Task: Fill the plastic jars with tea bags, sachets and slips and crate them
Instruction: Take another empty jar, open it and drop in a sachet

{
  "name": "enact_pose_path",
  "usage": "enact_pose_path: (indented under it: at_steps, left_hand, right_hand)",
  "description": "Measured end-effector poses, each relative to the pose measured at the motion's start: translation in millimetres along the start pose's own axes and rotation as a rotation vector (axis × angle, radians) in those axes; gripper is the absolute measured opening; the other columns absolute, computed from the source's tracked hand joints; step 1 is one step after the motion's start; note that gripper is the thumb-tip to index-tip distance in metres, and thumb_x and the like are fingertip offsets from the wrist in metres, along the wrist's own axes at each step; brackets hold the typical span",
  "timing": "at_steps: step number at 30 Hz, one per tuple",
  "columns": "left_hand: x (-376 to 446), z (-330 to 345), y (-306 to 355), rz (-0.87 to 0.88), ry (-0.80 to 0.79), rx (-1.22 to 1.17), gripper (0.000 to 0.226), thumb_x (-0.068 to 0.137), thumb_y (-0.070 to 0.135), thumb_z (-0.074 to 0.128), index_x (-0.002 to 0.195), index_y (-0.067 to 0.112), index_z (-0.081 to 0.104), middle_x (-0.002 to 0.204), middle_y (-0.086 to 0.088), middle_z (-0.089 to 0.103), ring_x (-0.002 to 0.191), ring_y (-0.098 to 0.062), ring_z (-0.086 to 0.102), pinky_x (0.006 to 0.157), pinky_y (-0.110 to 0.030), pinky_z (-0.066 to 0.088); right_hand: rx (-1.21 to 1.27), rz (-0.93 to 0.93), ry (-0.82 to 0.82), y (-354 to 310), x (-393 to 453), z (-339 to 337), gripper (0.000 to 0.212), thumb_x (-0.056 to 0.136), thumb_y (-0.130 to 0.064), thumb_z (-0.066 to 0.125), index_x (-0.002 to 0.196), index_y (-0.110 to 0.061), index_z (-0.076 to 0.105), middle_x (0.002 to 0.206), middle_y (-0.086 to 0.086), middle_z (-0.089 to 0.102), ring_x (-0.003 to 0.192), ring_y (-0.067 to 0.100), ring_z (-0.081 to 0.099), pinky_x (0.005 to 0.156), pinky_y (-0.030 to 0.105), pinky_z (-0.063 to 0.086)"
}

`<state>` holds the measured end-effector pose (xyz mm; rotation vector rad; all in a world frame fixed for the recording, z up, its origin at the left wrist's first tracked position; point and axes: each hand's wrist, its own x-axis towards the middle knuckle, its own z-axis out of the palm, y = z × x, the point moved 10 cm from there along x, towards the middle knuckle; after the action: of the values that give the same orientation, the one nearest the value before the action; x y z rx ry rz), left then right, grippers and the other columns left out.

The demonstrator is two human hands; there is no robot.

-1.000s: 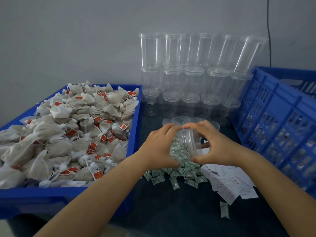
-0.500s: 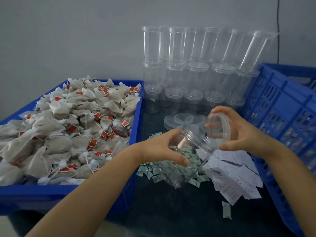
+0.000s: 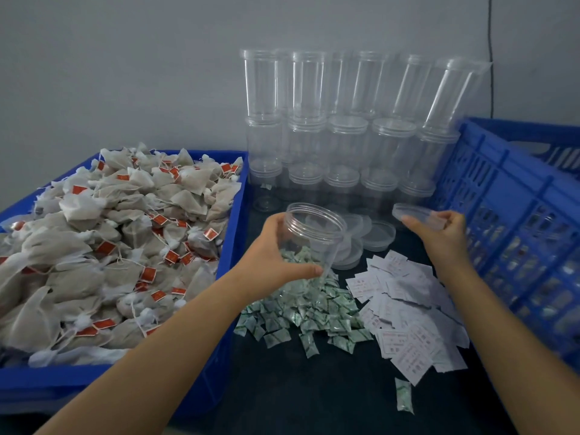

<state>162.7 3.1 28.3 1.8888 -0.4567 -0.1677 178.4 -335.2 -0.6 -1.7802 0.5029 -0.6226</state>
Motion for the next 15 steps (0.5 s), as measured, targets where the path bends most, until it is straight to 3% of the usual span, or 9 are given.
enact_pose_path:
  at_steps: [3,5,9,12,15]
  left_hand:
    - [2,1,-2,0.004,-0.002,0.007,0.097,0.058,0.036,0.088,0.135,0.033,0.029,0.129,0.020,0.049,0.120,-0.004,0.049,0.105,-0.032,0.039]
    - [3,4,-1,0.010,-0.016,0.026,0.097,0.056,0.039,0.089,0.134,0.035,0.030,0.127,0.024,0.048,0.120,-0.001,0.049,0.104,-0.030,0.038]
    - [4,8,-1,0.015,-0.030,0.058,0.103,0.049,0.054,0.084,0.135,0.038,0.030,0.125,0.032,0.044,0.119,0.010,0.044,0.098,-0.019,0.036]
    - [3,8,-1,0.022,-0.033,0.067,0.096,0.053,0.051,0.085,0.130,0.045,0.029,0.121,0.038,0.043,0.111,0.022,0.041,0.088,-0.009,0.034]
    - [3,8,-1,0.032,-0.033,0.085,0.096,0.055,0.048,0.086,0.132,0.045,0.028,0.121,0.037,0.042,0.110,0.023,0.040,0.083,-0.007,0.034]
  right_hand:
    - [-0.087,0.082,0.044,26,3,3,0.074,0.074,-0.042,0.086,0.126,-0.015,0.042,0.126,0.004,0.044,0.107,0.020,0.046,0.085,0.035,0.038]
    - [-0.109,0.121,0.058,39,6,7,0.078,0.074,-0.041,0.087,0.132,-0.011,0.043,0.133,0.007,0.044,0.115,0.024,0.048,0.090,0.036,0.041]
    - [-0.165,0.179,0.091,54,14,11,0.084,0.078,-0.034,0.086,0.143,-0.004,0.041,0.152,0.016,0.034,0.136,0.034,0.041,0.109,0.042,0.037]
    - [-0.216,0.190,0.084,58,19,14,0.089,0.080,-0.034,0.084,0.149,-0.004,0.036,0.156,0.015,0.033,0.139,0.033,0.039,0.111,0.043,0.036]
    - [-0.323,0.204,0.029,59,26,18,0.089,0.083,-0.033,0.082,0.151,-0.005,0.033,0.158,0.017,0.031,0.141,0.036,0.037,0.112,0.046,0.036]
